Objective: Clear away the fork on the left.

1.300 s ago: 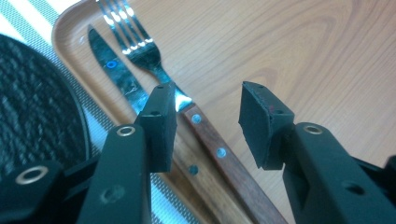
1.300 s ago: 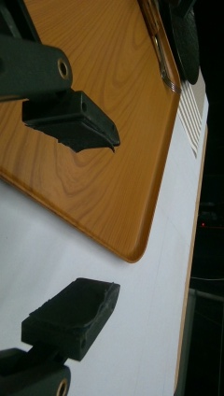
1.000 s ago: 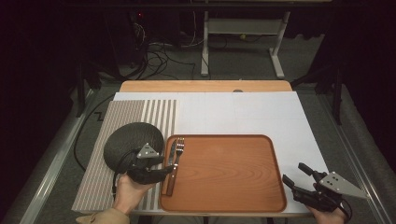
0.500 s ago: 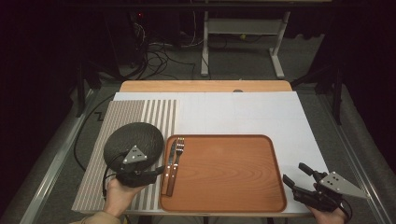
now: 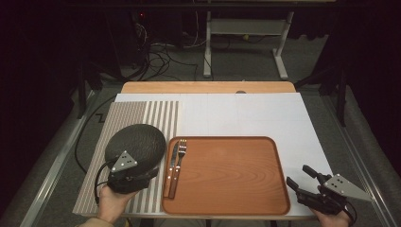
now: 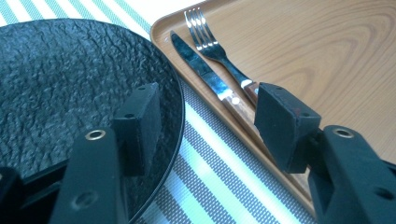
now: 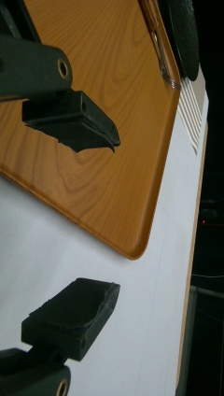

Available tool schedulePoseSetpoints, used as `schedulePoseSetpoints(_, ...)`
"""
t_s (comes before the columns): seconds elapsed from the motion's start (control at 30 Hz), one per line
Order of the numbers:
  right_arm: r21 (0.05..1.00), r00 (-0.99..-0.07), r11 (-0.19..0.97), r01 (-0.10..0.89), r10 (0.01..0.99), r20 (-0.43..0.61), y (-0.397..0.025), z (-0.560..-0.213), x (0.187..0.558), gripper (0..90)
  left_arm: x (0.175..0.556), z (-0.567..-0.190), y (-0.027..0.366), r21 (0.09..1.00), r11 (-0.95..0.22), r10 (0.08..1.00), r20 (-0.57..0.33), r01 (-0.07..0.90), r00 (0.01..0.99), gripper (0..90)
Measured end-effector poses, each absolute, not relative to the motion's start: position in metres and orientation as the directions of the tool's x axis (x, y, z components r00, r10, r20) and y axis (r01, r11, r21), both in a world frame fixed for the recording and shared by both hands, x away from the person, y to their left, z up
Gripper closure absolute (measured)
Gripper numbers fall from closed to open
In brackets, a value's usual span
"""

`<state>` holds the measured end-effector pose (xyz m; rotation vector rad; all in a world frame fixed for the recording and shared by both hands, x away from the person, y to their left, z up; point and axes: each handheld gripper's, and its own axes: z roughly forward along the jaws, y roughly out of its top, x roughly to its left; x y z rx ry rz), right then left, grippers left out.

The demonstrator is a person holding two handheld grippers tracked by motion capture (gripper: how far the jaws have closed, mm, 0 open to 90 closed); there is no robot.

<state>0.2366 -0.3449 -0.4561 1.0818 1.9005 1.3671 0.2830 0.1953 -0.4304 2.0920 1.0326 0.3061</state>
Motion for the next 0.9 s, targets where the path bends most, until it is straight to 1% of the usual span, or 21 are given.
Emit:
schedulePoseSetpoints(0.07, 0.945, -0.52, 0.156, 0.288, 0.854, 0.018, -0.345, -0.456, 0.237, 25.6, 0.281, -0.431, 0.199, 0.736, -0.366, 0.761, -0.115, 0.57, 0.638, 38.3)
schedulePoseSetpoints(0.13, 0.945, -0.519, 0.155, 0.288, 0.854, 0.018, -0.345, -0.456, 0.237, 25.6, 0.28, -0.431, 0.204, 0.742, -0.36, 0.765, -0.112, 0.565, 0.634, 35.7)
schedulePoseSetpoints(0.27, 0.945, -0.52, 0.157, 0.288, 0.854, 0.017, -0.345, -0.456, 0.237, 25.6, 0.277, -0.432, 0.211, 0.759, -0.337, 0.775, -0.113, 0.558, 0.622, 35.7)
schedulePoseSetpoints(0.57, 0.945, -0.519, 0.157, 0.288, 0.855, 0.017, -0.345, -0.456, 0.237, 25.6, 0.269, -0.437, 0.22, 0.778, -0.326, 0.783, -0.096, 0.537, 0.614, 35.7)
schedulePoseSetpoints(0.9, 0.944, -0.516, 0.155, 0.293, 0.856, 0.02, -0.345, -0.456, 0.237, 25.6, 0.261, -0.441, 0.239, 0.803, -0.275, 0.803, -0.11, 0.528, 0.585, 35.7)
